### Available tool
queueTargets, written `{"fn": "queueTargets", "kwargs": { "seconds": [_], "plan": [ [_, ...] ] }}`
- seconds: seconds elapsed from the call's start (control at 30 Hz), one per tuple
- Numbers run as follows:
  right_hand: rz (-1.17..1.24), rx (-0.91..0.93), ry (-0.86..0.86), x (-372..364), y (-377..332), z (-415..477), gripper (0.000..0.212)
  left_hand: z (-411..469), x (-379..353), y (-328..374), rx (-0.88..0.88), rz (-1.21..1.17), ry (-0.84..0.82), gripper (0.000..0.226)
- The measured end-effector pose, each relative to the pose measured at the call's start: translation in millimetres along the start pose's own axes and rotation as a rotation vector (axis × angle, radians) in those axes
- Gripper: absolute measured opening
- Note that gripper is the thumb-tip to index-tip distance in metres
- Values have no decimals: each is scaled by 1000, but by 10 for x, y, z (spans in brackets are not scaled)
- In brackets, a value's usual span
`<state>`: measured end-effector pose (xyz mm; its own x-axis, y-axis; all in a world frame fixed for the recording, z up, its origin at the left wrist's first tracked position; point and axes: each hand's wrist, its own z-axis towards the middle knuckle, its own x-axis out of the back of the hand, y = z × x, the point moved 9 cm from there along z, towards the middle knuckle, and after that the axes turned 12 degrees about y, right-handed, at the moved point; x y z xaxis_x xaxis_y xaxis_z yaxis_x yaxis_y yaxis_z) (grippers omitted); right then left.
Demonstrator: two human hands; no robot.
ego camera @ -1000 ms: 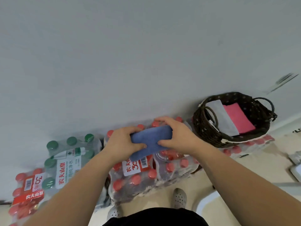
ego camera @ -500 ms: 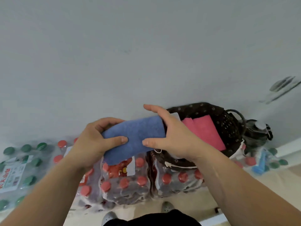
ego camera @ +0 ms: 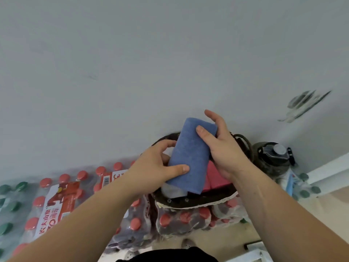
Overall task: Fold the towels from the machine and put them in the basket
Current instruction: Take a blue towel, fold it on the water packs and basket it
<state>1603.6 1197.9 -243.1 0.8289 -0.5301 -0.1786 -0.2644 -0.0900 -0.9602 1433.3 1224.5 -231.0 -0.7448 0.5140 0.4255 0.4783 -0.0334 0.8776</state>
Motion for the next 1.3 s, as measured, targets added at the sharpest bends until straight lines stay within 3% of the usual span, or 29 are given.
{"fn": "queueTargets", "kwargs": {
  "seconds": [0.13,0.23,0.33,0.4,0.5,0.7,0.77,0.83,0.9,1.03,1.23,1.3],
  "plan": [
    [-326,30,141,413,181,253,30,178,-87,94,-289,571,136,58],
    [-546,1,27,412,305,420,24,190,-228,38,-478,972,120,63],
    [-619,0,-116,185,431,514,19,185,-359,-170,-445,1186,1,79],
    [-633,13,-144,69,558,567,20,184,-409,-307,-396,1246,-80,84],
    [-670,70,-55,38,675,587,28,198,-424,-367,-354,1284,-120,91],
    [-1187,559,123,-48,348,260,58,278,-562,-419,-329,1346,-169,96],
    [-1364,761,40,-135,312,85,59,308,-589,-414,-332,1356,-177,96],
    [-1506,847,-200,-186,499,-56,66,324,-603,-409,-325,1376,-185,95],
    [-1629,826,-375,-137,708,-104,72,322,-623,-428,-299,1410,-204,95],
    [-1674,624,-473,-48,897,35,73,368,-630,-367,-272,1411,-238,94],
    [-1680,756,-500,-130,819,32,79,496,-387,-413,-275,1477,-259,112],
    [-1669,707,-551,-139,827,74,82,469,-400,-496,-289,1486,-264,112]
  ]
}}
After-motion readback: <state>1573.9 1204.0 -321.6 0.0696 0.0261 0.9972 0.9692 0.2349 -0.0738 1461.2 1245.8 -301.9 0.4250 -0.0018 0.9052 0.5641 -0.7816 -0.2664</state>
